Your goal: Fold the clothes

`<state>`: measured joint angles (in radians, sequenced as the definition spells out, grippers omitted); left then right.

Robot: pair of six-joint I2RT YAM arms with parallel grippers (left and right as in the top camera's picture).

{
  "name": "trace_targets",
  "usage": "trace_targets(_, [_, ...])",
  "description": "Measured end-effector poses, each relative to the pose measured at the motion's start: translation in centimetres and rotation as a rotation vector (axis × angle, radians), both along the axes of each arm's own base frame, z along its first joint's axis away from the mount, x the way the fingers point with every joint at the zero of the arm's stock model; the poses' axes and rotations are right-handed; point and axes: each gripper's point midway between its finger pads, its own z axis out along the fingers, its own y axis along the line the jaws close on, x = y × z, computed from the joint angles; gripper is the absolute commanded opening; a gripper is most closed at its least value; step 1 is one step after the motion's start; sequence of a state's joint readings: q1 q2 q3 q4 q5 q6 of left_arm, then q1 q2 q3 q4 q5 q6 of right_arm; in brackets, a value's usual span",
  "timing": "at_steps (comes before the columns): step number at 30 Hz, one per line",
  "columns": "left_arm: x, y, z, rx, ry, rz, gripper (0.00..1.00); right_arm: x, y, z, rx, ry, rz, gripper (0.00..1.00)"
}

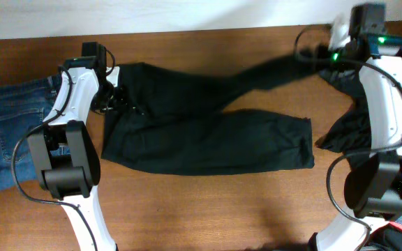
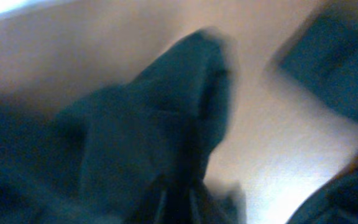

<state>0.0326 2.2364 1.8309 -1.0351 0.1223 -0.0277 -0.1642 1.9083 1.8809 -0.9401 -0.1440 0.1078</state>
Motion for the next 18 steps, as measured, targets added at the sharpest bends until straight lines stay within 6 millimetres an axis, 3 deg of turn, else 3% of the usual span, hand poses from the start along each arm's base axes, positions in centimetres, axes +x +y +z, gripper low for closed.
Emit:
trace_targets(2, [0.0,-0.1,0.0,-0.002,0.000,-0.001,0.33,1.0,-2.0,0.8,-0.040,-0.042,-0.133,0.41])
trace_targets(4, [-0.1,-0.1,0.0,-0.002,0.003,-0.003,0.33,0.5,-3.5,-0.7,-0.048,0.008,-0.229,0.48])
trace_targets(8, [-0.4,-0.2,0.0,-0.002,0.016,-0.003,0.33,-1.5,-4.7,-6.8,-0.038,0.221,-0.314,0.51])
trace_targets(11, [-0.4,-0.2,0.0,-0.002,0.017,-0.004,0.33,-2.7,-4.6,-10.0,-0.042,0.330,-0.313,0.52])
trace_targets(16, [-0.5,-0.2,-0.1,-0.002,0.018,-0.007,0.33,-4.0,-4.8,-11.0,-0.079,0.400,-0.278,0.65])
trace_targets(18, [-0.5,-0.2,-0.1,-0.002,0.018,-0.007,0.33,-4.7,-5.1,-11.1,-0.103,0.429,-0.271,0.66])
